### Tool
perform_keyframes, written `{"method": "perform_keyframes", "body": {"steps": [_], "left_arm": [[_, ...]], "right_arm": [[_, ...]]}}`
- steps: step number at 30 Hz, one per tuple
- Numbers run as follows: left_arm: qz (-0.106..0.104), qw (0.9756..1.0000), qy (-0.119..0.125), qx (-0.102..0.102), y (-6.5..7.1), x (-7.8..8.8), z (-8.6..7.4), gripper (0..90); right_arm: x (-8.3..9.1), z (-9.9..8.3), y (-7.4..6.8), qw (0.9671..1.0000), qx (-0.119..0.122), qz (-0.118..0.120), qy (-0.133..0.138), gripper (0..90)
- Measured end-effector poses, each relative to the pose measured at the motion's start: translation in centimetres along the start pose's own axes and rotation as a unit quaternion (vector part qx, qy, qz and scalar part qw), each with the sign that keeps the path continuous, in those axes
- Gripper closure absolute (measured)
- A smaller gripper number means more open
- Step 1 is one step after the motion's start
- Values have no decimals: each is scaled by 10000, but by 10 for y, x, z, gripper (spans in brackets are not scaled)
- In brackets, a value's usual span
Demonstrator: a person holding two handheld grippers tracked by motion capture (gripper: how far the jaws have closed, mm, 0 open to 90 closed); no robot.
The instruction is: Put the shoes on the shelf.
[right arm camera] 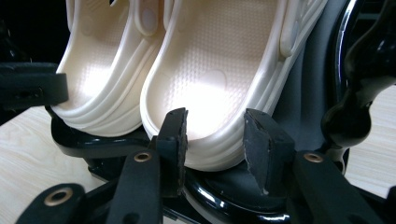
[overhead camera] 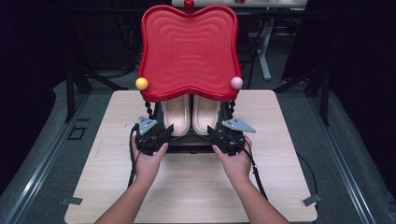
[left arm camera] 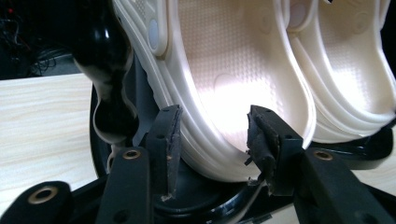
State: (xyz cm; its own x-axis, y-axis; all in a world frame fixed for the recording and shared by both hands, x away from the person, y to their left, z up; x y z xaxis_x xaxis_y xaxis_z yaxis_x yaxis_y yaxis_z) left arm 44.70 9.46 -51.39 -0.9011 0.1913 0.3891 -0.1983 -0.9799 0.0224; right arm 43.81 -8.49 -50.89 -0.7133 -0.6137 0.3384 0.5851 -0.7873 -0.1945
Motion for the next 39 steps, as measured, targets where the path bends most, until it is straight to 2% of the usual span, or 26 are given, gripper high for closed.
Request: {"method": "perform_keyframes", "body": {"steps": [4, 6, 16, 20, 22, 24, 30, 35, 39], "left_arm": [[42, 10000, -14, 6, -1, -4, -1, 529], [19, 10000, 20, 61, 1, -7, -1, 524], [51, 10000, 37, 19, 2, -9, -1, 527], [0, 10000, 67, 21, 4, -10, 0, 547], [9, 10000, -33, -51, 3, -10, 0, 556], [-19, 9999, -122, -22, 2, -10, 2, 575], [38, 9998, -197, -94, 4, -11, 3, 581], [-6, 9997, -209, -153, 3, -11, 3, 584], [-16, 9998, -113, -175, 3, -11, 2, 586]], "right_arm": [[-1, 2, 2, 10000, -32, -59, 63, 579], [-4, 1, 4, 9999, -74, -75, -7, 568], [-11, 1, 10, 9998, -117, -133, 28, 541], [-12, 1, 10, 9999, -39, -129, 15, 551], [-13, 1, 11, 9999, 22, -110, -25, 554], [-14, 2, 11, 9999, 94, -45, -80, 557], [-17, 4, 12, 9995, 257, -40, -199, 562], [-17, 4, 12, 9993, 285, -16, -261, 565], [-17, 4, 11, 9992, 311, -27, -236, 568]]}}
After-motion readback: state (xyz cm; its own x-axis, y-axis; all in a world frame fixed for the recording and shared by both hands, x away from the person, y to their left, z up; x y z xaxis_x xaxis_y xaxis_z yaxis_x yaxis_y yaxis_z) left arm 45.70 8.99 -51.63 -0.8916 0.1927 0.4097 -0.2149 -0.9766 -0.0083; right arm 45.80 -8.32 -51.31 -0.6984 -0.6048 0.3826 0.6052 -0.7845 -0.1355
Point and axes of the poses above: each handheld gripper's, and its own axes: x roughly backward along the jaws, z roughly out of its top, y roughly to its right, the point moved 10 cm from there along -x, roughly forward along the jaws, and after that the axes turned 13 degrees about z, right-handed, at the moved point
